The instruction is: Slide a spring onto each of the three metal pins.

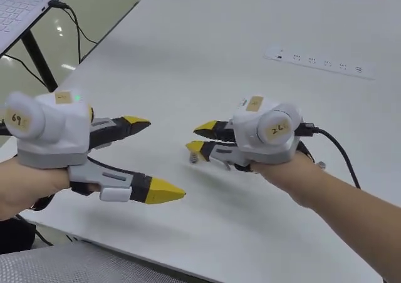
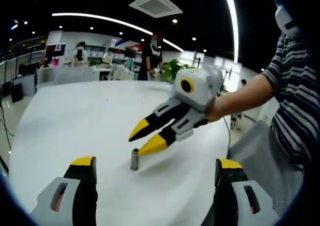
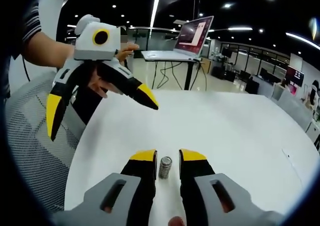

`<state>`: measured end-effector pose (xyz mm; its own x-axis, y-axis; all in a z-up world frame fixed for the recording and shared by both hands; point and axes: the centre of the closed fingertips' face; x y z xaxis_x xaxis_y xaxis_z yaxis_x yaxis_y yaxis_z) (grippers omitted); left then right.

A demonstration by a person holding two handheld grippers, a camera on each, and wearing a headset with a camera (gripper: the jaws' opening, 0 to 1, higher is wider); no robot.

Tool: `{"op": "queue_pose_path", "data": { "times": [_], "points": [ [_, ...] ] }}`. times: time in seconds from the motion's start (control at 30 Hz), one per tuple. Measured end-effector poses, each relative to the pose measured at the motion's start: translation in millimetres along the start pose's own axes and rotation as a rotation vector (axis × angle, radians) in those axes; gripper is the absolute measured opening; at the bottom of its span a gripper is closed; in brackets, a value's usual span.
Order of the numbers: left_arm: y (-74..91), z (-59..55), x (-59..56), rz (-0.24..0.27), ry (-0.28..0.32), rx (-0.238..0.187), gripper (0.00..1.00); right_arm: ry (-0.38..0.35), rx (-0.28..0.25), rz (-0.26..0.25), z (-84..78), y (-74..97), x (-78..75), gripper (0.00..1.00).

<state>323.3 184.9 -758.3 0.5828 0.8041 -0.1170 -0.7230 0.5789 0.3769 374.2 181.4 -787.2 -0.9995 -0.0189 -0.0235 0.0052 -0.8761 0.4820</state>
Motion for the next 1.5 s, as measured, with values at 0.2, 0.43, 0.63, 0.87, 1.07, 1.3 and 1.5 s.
{"op": "queue_pose_path", "data": {
  "times": [0.2, 0.43, 0.63, 0.87, 1.07, 1.3, 1.5],
  "points": [
    [-7.7, 6.4, -4.1, -0.009, -0.013, -0.001, 0.96, -0.060, -0.053, -0.029, -1.8, 27.8, 1.1, 0.22],
    [-14.6, 11.8, -8.9, -0.019, -0.027, -0.003, 0.95, -0.112, -0.078, -0.068, -14.1, 55.7, 4.3, 0.32],
    [-18.8, 17.9, -10.9, -0.021, -0.032, -0.016, 0.96, -0.139, -0.109, -0.096, -17.6, 75.2, 8.5, 0.41],
    [-19.5, 19.4, -11.7, -0.017, -0.035, -0.022, 0.96, -0.168, -0.141, -0.150, -25.8, 108.9, 12.4, 0.52],
    [-20.9, 16.5, -17.6, -0.024, -0.027, -0.023, 0.97, -0.211, -0.171, -0.212, -40.2, 136.9, 14.6, 0.62],
    [-20.4, 17.0, -16.2, -0.005, -0.027, -0.028, 0.98, -0.257, -0.177, -0.259, -63.3, 162.0, 25.1, 0.77],
    [-15.4, 16.7, -15.3, 0.008, -0.030, -0.027, 0.98, -0.309, -0.215, -0.305, -78.5, 180.6, 34.7, 0.89]
  ]
}}
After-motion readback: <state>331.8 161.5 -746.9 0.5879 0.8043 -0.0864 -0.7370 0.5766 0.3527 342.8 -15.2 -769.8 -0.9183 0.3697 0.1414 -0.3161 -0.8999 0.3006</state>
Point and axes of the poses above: the centre of the closed fingertips' face, and the gripper's own axes: y roughly backward along the fingers, x roughly to its left, z roughly out of its top, and after that the axes turned 11 degrees about z, right-handed
